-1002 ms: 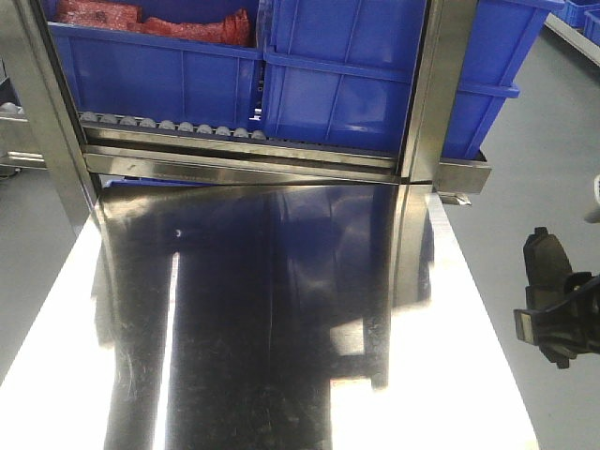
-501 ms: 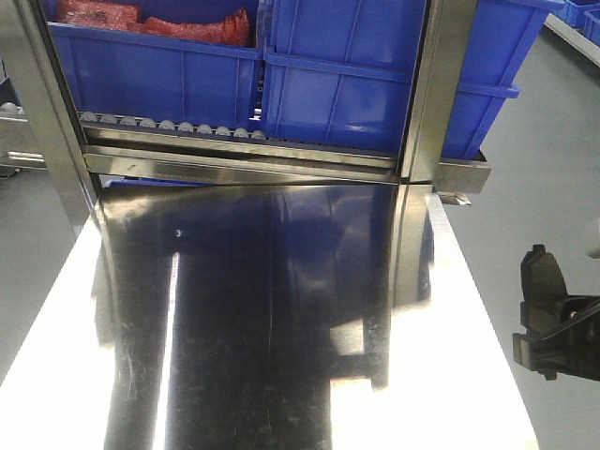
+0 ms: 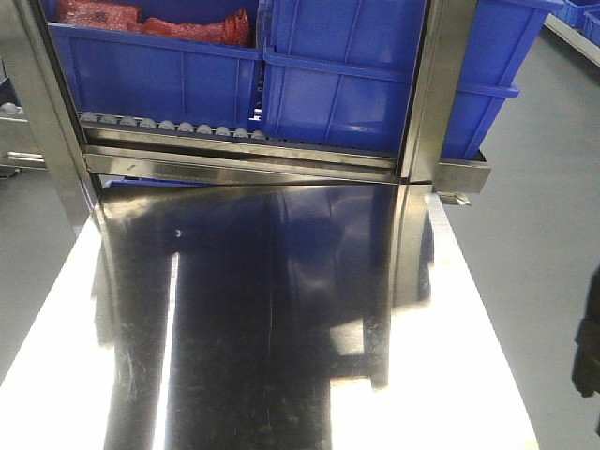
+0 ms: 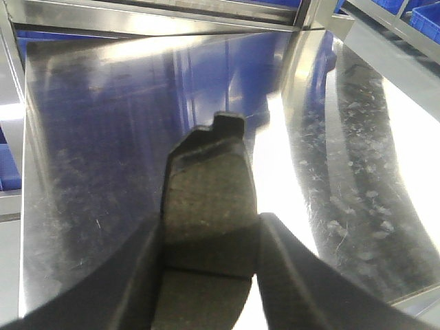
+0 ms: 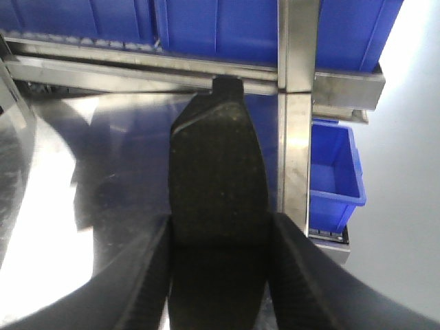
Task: Move and align brake pads A on conveyor
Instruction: 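Lift the brake pad off the table with the right gripper, then turn the base away from the steel table holding both pads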
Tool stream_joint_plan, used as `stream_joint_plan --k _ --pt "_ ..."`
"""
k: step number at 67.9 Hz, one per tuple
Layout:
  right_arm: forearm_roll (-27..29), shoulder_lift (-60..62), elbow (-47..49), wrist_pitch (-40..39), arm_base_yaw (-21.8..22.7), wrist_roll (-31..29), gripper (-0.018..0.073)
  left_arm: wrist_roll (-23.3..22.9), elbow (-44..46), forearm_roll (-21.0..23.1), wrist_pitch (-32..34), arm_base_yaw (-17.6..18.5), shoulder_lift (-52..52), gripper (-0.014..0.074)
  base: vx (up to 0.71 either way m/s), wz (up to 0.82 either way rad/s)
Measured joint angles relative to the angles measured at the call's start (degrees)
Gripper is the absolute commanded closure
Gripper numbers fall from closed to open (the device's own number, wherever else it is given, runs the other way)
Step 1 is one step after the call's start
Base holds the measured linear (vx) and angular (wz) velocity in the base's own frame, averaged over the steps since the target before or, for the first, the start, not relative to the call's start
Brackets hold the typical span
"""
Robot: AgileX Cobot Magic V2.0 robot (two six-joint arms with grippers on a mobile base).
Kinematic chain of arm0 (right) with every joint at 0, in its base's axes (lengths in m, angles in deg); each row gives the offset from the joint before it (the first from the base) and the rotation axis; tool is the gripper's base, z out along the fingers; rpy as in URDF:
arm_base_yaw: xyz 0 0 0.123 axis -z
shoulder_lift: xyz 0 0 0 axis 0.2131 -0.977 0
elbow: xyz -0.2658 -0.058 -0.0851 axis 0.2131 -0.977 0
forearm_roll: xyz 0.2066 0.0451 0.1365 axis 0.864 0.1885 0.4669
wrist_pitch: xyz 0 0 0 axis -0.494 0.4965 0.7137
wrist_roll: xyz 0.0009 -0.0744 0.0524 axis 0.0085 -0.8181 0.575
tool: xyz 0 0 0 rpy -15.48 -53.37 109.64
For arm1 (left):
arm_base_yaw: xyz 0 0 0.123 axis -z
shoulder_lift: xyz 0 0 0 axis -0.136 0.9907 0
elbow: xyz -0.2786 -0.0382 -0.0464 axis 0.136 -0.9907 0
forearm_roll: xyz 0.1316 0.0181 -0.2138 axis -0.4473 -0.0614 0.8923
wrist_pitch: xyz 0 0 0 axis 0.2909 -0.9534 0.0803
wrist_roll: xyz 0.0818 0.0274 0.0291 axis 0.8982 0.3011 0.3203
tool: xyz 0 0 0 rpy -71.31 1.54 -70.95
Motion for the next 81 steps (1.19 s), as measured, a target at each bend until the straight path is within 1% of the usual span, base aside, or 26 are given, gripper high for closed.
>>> stream_joint_plan --k 14,31,64,81 --pt "-0.30 3.51 0.00 4.98 0.00 0.00 0.0564 0.00 0.00 0.00 0.00 0.00 0.00 0.0602 0.00 0.00" --pt "-0.30 3.51 0.00 7.09 0.00 0.00 0.0564 0.00 0.00 0.00 0.00 0.00 0.00 0.0602 0.00 0.00" --pt "-0.30 3.51 0.00 7.34 0.00 0.00 0.0564 0.00 0.00 0.00 0.00 0.00 0.00 0.0602 0.00 0.01" --pt "-0.41 3.51 0.00 7.52 0.00 0.00 0.0564 0.00 0.00 0.00 0.00 0.00 0.00 0.0602 -0.06 0.37"
